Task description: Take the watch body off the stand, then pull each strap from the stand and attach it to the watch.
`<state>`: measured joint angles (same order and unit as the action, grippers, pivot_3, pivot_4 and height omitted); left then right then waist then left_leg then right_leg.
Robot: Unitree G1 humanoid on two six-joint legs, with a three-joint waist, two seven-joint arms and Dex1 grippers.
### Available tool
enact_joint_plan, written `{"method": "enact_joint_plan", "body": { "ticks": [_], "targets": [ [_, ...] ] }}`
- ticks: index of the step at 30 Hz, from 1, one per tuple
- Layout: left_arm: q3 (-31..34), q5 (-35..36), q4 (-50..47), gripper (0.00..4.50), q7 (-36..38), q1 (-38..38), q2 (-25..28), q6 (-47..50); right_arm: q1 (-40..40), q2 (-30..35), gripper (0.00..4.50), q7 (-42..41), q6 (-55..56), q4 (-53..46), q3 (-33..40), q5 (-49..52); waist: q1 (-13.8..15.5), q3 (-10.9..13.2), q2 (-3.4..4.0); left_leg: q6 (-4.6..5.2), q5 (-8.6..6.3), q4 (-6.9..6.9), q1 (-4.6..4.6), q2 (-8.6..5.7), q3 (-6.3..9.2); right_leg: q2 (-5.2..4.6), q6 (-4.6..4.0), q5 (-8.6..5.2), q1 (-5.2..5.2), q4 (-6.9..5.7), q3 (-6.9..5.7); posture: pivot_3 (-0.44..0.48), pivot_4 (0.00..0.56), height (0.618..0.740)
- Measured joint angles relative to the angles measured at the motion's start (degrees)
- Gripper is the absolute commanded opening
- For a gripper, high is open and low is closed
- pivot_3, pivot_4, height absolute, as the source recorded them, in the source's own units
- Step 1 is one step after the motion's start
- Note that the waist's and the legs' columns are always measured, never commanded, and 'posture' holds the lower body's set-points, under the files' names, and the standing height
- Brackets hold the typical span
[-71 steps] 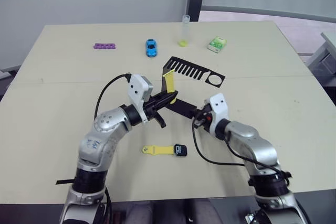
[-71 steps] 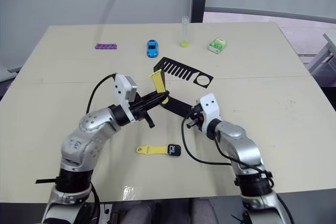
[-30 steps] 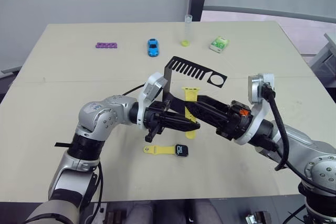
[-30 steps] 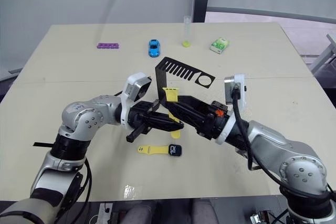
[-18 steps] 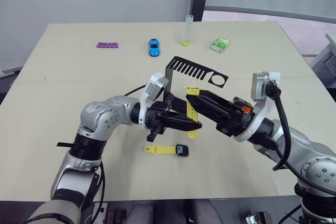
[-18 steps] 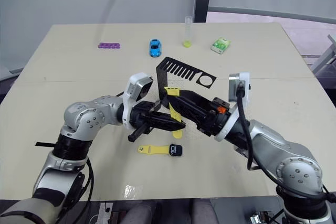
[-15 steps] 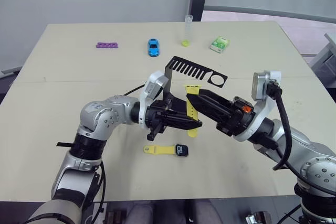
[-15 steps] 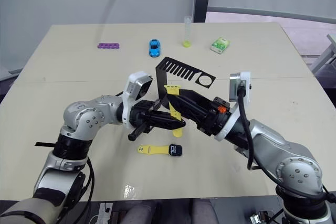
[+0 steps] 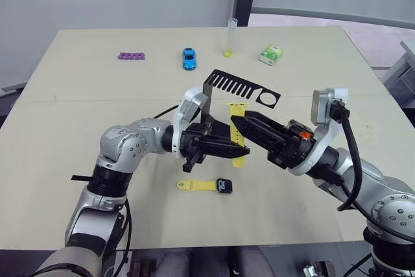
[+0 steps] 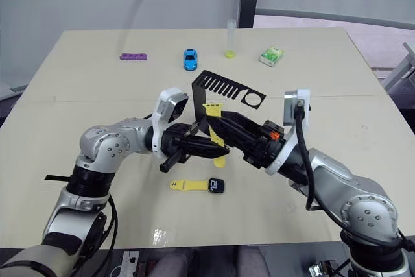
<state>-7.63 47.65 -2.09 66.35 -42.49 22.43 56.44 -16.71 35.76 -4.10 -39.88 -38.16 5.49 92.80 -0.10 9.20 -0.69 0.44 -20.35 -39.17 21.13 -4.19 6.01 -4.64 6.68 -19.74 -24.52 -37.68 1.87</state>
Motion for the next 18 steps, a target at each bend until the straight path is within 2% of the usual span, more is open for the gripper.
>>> {"method": "enact_joint_plan", "body": {
  "ticks": [18],
  "targets": [
    [0.02,0.00,0.12,0.00,-0.28,-0.08,-0.82,-0.05,-0.41,-0.29,2.18,0.00,0.07,0.00,-0.30,-0.14,0.01,0.00,0.00,0.00,0.00,0.00,0.00,0.00,0.00,0.00,0.00,0.00,0.00,0.00,0.00,0.000,0.150,0.740]
  ]
}}
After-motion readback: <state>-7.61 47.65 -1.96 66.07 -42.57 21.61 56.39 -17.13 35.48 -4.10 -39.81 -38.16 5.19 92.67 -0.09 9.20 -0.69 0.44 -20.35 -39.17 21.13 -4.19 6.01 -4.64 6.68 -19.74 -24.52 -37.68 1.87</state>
